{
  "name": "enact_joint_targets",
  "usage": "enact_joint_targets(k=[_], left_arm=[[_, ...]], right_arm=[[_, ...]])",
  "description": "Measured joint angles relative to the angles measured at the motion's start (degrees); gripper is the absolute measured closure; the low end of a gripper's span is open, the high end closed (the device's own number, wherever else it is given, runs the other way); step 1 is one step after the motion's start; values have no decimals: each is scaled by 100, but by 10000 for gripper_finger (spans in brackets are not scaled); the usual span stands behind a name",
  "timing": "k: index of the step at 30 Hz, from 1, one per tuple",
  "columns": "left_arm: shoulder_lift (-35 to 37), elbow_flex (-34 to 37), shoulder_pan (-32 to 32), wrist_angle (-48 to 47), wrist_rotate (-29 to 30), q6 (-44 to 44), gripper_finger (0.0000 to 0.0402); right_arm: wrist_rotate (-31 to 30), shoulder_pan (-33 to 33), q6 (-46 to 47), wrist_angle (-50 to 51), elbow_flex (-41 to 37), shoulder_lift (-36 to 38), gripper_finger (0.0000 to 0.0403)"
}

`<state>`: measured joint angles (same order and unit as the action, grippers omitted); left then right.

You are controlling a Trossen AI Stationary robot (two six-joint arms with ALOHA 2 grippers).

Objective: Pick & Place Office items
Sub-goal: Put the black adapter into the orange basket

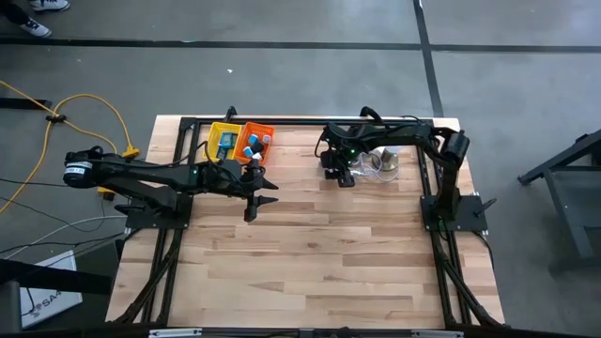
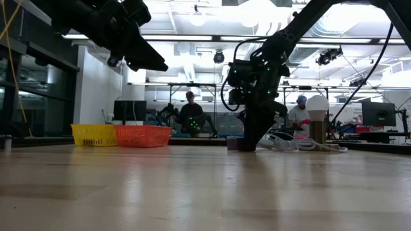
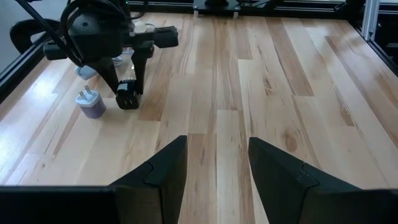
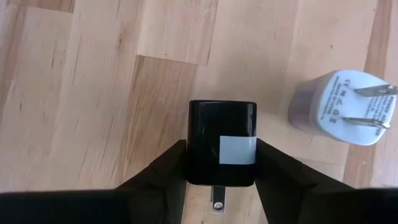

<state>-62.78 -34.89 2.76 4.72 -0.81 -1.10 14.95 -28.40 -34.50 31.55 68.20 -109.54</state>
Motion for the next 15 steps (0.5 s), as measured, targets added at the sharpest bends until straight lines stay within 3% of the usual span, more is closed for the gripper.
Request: enact_joint_targets(k=[15], left_arm=[[0,0,0,-1,-1,111,236]], right_arm=[[-149,13,342,439,9,110,264]])
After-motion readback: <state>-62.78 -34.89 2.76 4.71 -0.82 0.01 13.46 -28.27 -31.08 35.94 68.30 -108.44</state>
